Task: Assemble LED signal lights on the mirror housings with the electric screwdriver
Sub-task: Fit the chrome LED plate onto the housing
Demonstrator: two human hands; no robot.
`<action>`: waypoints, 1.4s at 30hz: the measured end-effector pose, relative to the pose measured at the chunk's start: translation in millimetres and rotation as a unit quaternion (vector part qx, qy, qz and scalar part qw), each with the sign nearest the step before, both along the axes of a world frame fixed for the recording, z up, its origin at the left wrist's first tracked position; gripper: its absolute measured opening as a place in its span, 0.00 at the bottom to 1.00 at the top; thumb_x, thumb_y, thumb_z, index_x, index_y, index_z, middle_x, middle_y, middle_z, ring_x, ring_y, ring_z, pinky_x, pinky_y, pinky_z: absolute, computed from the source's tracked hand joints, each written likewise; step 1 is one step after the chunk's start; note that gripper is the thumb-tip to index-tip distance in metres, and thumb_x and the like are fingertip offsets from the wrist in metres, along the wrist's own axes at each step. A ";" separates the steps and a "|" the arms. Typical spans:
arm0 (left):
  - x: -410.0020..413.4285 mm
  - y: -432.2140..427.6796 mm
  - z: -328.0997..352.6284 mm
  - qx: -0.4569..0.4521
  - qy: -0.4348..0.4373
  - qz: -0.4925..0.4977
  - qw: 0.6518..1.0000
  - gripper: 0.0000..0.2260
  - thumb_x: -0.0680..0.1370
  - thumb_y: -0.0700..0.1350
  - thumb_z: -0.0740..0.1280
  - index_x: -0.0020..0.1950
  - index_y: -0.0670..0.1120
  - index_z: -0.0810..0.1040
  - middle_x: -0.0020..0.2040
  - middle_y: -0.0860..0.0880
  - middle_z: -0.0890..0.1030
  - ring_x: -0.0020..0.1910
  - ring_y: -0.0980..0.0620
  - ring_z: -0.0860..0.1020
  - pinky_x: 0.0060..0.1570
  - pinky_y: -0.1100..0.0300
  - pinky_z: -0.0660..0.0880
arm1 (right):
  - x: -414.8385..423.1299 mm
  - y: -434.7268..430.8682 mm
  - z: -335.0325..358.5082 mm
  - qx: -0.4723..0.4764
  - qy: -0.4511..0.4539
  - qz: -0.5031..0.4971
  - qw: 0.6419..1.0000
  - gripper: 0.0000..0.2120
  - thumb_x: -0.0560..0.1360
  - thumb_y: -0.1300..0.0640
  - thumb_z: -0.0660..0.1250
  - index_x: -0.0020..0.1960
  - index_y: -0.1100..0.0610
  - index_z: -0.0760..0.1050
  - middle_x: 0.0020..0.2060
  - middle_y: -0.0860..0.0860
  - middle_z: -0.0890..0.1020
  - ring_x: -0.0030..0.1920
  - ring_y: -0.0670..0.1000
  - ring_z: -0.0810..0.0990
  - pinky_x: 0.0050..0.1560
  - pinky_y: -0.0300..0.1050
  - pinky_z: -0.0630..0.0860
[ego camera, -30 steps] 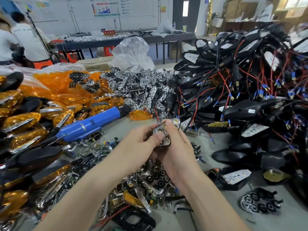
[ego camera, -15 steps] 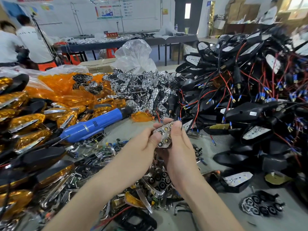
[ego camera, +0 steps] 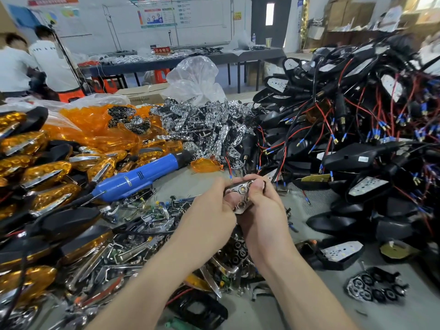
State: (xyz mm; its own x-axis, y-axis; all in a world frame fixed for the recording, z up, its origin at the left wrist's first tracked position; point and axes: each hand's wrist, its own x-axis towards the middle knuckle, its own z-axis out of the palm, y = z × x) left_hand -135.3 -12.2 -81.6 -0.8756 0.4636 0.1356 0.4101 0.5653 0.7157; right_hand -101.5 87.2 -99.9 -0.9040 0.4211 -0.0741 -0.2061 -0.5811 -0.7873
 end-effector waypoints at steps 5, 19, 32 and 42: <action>-7.0 2.7 1.7 0.021 -0.020 0.008 1.000 0.12 0.84 0.51 0.58 0.61 0.68 0.72 0.33 0.58 0.80 0.28 0.59 0.74 0.30 0.57 0.69 | -5.5 5.1 -0.7 0.008 -0.001 0.012 1.000 0.11 0.86 0.54 0.59 0.48 0.54 0.78 0.45 0.56 0.82 0.45 0.56 0.78 0.38 0.46 0.77; -6.7 8.1 8.8 0.040 -0.108 -0.114 0.987 0.18 0.84 0.50 0.60 0.70 0.68 0.61 0.45 0.71 0.78 0.43 0.76 0.74 0.39 0.81 0.67 | -9.1 0.1 -7.8 0.146 -0.014 -0.073 0.986 0.14 0.86 0.45 0.58 0.47 0.49 0.77 0.51 0.57 0.83 0.45 0.52 0.76 0.52 0.53 0.72; -2.0 21.4 6.1 0.028 -0.119 -0.088 0.989 0.17 0.84 0.50 0.59 0.73 0.61 0.66 0.55 0.58 0.82 0.54 0.60 0.79 0.56 0.62 0.75 | -5.6 4.1 -6.0 0.089 -0.028 -0.083 0.992 0.18 0.86 0.47 0.59 0.39 0.44 0.77 0.39 0.46 0.83 0.40 0.50 0.78 0.48 0.50 0.74; -3.9 12.3 7.9 0.131 -0.180 -0.021 0.975 0.16 0.85 0.49 0.56 0.54 0.70 0.78 0.46 0.50 0.75 0.41 0.55 0.72 0.36 0.65 0.69 | -4.1 -4.8 -4.8 0.136 0.005 -0.073 0.988 0.14 0.77 0.37 0.58 0.40 0.43 0.75 0.45 0.49 0.80 0.52 0.55 0.77 0.65 0.73 0.71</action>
